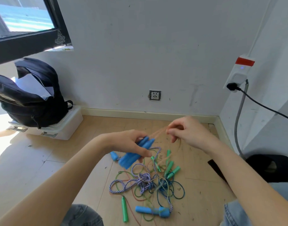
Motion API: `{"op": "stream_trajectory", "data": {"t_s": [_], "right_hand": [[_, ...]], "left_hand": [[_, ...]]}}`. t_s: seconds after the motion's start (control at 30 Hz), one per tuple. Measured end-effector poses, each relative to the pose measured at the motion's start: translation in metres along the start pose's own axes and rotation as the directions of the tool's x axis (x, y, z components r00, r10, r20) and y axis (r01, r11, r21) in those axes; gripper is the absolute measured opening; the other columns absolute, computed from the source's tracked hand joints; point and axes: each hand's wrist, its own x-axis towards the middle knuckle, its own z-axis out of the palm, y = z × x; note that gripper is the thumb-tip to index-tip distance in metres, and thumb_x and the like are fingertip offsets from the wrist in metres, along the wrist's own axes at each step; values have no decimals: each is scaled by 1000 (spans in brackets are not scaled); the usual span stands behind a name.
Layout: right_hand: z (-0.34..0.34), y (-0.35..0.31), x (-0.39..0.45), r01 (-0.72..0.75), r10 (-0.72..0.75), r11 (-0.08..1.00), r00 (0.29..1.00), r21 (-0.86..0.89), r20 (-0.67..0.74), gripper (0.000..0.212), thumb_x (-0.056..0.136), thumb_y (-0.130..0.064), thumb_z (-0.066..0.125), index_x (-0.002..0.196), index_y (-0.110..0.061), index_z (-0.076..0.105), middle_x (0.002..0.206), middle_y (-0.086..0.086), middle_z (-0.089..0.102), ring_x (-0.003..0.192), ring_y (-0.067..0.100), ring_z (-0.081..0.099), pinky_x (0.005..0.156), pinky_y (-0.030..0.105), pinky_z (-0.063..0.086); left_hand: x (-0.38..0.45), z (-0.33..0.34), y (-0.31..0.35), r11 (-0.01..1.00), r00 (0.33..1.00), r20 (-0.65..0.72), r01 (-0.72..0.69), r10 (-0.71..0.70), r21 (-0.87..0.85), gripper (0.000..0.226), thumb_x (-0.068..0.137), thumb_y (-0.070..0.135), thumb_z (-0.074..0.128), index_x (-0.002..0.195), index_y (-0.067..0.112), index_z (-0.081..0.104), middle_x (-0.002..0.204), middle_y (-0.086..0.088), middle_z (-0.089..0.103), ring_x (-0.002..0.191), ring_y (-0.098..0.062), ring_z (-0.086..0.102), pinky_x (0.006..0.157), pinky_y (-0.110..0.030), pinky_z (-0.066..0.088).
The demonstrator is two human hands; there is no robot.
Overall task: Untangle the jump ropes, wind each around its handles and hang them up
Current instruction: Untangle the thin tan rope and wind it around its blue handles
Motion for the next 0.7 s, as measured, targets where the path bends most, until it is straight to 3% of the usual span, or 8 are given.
{"op": "stream_trajectory", "data": {"t_s": [0.07, 0.13, 0.17, 0.23, 0.3, 0.4, 0.47, 0.7], "right_hand": [[-8, 3, 0, -23, 23, 1000, 999, 0, -27, 13, 86, -7, 59, 77, -16, 64, 63, -4, 66, 58, 2, 61, 56, 6, 41], [-8, 5, -2, -22, 25, 1000, 991, -20, 129, 11, 81, -7, 66, 86, -16, 64, 76, 0, 68, 70, 8, 63, 71, 15, 48], [-5, 5, -3, -22, 25, 1000, 978, -17, 206, 15, 80, -10, 68, 92, -18, 64, 83, 0, 68, 76, 9, 63, 77, 20, 50], [2, 1, -4, -17, -1, 997, 970, 73, 245, 13, 82, -16, 67, 95, -18, 64, 81, -2, 69, 71, 6, 63, 75, 21, 50], [3, -1, -2, 20, -37, 993, 988, 119, 149, 7, 86, -12, 62, 88, -12, 68, 69, -3, 66, 58, 4, 58, 64, 18, 48], [-3, 1, 1, 20, -16, 995, 999, 102, -41, 16, 87, -8, 58, 77, -15, 68, 62, -4, 63, 58, 8, 54, 63, 21, 46], [-4, 2, 0, 20, -11, 988, 998, 154, -64, 17, 88, -7, 58, 75, -18, 65, 62, -6, 62, 56, 6, 54, 61, 17, 46], [8, 4, 4, 2, 33, 977, 986, 211, -163, 19, 89, -3, 54, 74, -16, 57, 65, 1, 62, 50, 4, 54, 57, 14, 46]], "left_hand": [[-1, -1, -4, 995, 998, -27, 57, -55, 78, 16, 83, 26, 66, 90, 22, 52, 75, 7, 64, 62, -4, 62, 63, -15, 52], [-1, -3, -6, 971, 994, -84, 83, -66, 223, 22, 83, 29, 66, 96, 18, 52, 80, 3, 61, 68, -11, 59, 73, -28, 52], [-1, -3, -6, 966, 995, -82, 77, -59, 246, 23, 83, 30, 66, 96, 18, 51, 81, 1, 60, 68, -13, 58, 74, -30, 52], [-1, 0, -2, 985, 999, -25, 31, -27, 172, 18, 83, 28, 67, 89, 21, 51, 77, 3, 61, 62, -7, 59, 67, -23, 52], [0, 3, 0, 999, 1000, 22, 19, -20, 51, 14, 85, 24, 65, 88, 25, 51, 76, 6, 62, 60, 0, 60, 62, -17, 53], [-4, 0, -3, 979, 998, 32, 54, -48, -197, 13, 89, 15, 59, 101, 20, 57, 83, 3, 64, 69, -3, 63, 66, -19, 54], [-7, -4, -5, 948, 999, 2, 50, -52, -313, 16, 90, 13, 58, 105, 16, 60, 83, 1, 63, 70, -4, 62, 67, -19, 54], [-6, -5, 2, 923, 995, -39, 74, -96, -378, 19, 91, 23, 56, 105, 13, 63, 75, 3, 64, 59, -5, 54, 57, -15, 48]]}}
